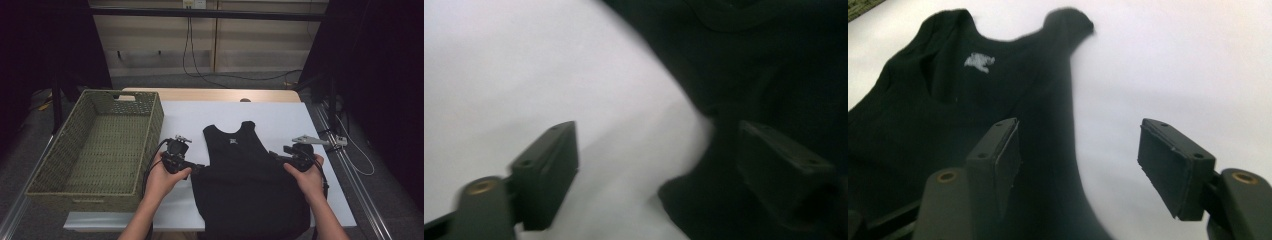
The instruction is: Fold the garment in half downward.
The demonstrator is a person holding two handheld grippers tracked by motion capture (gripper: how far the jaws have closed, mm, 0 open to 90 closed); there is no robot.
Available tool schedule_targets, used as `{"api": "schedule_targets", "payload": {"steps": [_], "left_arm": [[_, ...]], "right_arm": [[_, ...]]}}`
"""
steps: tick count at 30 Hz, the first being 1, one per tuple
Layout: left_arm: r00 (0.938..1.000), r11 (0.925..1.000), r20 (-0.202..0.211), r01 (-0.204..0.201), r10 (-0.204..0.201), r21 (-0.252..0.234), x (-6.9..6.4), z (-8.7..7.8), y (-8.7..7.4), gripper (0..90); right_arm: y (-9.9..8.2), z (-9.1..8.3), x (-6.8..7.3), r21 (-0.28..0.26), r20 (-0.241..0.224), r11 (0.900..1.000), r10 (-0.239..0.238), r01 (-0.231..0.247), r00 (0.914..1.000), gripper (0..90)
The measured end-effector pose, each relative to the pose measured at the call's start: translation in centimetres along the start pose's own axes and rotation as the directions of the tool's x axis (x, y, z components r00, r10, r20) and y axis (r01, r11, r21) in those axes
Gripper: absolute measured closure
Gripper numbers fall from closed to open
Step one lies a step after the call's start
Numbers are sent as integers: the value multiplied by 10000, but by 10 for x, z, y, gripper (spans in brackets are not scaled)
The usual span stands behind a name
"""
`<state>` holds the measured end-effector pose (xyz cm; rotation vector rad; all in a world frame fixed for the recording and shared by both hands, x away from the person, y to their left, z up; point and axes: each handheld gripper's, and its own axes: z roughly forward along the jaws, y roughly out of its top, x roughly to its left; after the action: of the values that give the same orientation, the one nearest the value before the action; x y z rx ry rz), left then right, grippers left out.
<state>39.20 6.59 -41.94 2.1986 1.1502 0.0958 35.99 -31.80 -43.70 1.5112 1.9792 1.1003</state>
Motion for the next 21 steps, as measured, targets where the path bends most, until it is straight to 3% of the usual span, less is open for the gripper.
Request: {"api": "schedule_targets", "payload": {"steps": [5, 9, 16, 19, 21], "left_arm": [[9997, 9996, -53, -224, 223, -145, 2, 1, 2, 121], [9996, 9994, -55, -280, 279, -209, 1, 4, 7, 115], [9995, 9994, -112, -293, 291, -194, 2, 12, 18, 105], [9997, 9994, 11, -252, 252, -253, 4, 15, 23, 104], [9999, 9994, -6, -148, 148, -301, 6, 16, 29, 105]], "right_arm": [[13, 15, -1, 8, -303, 9995, 330, -330, 9990, 235], [26, 25, -2, 92, -351, 9999, 128, -124, 9993, 213], [57, 51, -8, 117, -337, 9999, 12, -8, 9994, 235], [68, 66, -13, 134, -635, 9995, 289, -281, 9976, 241], [76, 77, -14, 253, -764, 9996, 144, -125, 9970, 241]]}}
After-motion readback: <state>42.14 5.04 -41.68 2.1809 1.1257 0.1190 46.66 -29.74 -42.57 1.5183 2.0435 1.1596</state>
